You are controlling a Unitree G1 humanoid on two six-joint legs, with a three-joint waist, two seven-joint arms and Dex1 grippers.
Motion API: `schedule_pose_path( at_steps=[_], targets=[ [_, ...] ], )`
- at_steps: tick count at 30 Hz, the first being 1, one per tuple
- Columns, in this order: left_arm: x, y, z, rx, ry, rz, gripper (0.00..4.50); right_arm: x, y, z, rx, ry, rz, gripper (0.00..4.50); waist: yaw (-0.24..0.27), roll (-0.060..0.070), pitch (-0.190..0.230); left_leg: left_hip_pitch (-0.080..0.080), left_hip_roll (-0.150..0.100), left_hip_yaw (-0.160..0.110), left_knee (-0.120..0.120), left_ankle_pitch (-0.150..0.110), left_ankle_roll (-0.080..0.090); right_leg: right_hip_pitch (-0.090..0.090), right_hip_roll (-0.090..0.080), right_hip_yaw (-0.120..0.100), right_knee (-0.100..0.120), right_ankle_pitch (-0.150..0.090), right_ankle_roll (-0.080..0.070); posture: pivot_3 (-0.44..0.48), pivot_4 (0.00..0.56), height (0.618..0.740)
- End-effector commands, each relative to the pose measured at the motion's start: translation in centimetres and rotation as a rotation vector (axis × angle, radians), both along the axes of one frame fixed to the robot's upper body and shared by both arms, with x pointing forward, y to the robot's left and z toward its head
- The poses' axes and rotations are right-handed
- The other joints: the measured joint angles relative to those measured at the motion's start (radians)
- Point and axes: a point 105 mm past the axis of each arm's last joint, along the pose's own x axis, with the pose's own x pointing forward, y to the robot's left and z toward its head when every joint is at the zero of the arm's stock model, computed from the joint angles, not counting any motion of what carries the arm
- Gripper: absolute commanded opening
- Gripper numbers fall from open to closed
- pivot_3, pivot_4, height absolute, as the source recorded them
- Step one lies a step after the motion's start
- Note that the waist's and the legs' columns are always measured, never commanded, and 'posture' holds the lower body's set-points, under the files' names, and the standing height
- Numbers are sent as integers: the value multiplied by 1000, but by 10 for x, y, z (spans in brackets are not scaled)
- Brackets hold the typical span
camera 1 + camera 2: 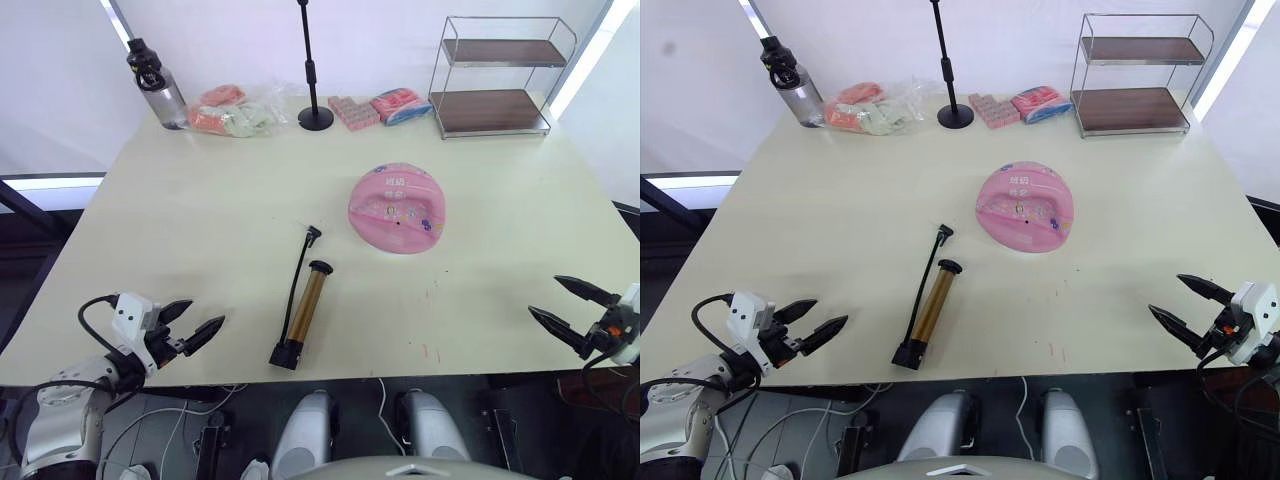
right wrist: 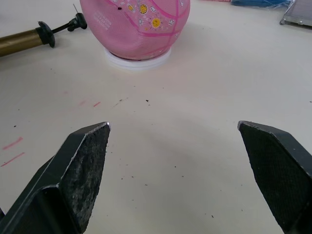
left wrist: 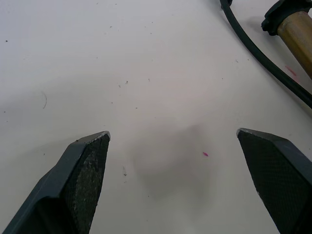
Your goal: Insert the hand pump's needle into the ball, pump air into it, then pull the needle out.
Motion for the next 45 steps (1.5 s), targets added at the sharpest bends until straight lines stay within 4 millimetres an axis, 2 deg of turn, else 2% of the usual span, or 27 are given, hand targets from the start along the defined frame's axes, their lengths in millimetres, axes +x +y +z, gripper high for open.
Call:
schedule_pose_path(
  at_steps=[1,11,16,20,23,26,30,38,45],
  targets=[
    [-1,7,8,20,-34,4,4412,0,-7,9,-21,-45,-5,4398,0,0,0,0,0,0,0,0,0,0,0,0,0,0,0,0,150,740],
    [-1,5,13,5,-62,2,4412,3,-4,6,-16,-59,21,4398,0,0,0,0,0,0,-1,0,0,0,-5,-1,-1,1,-1,0,150,740],
    [8,-3,20,-1,-85,-4,4412,1,2,10,-14,-74,58,4398,0,0,0,0,0,1,-1,0,0,0,-5,-1,-1,1,-1,0,150,740],
    [19,-20,30,-20,-115,-21,4412,-1,8,12,-39,-77,103,4398,1,0,0,0,0,1,-1,0,0,0,-5,-1,-1,1,-1,0,150,740],
    [42,-33,42,-25,-159,7,4412,-5,21,19,-15,-78,163,4398,6,0,0,0,0,0,-1,0,0,0,-5,-1,-1,3,3,0,150,740],
    [56,-45,51,-35,-174,12,4412,-11,31,22,8,-70,204,4398,8,0,0,0,0,0,0,0,0,0,0,-2,-1,3,3,0,150,740],
    [76,-71,68,-96,-188,2,4412,-18,49,31,41,-83,262,4398,9,0,0,0,0,0,-1,0,0,0,1,-1,-1,3,3,0,150,740],
    [104,-115,71,-43,-129,-8,4412,-16,70,49,58,-126,321,4398,14,0,0,0,-1,-1,-1,0,0,0,2,-1,-1,3,3,0,150,740],
    [124,-131,48,29,-56,70,4412,-12,89,66,76,-182,364,4398,17,0,0,0,-1,-1,0,0,-1,1,3,-1,-1,3,3,0,150,740]
  ],
)
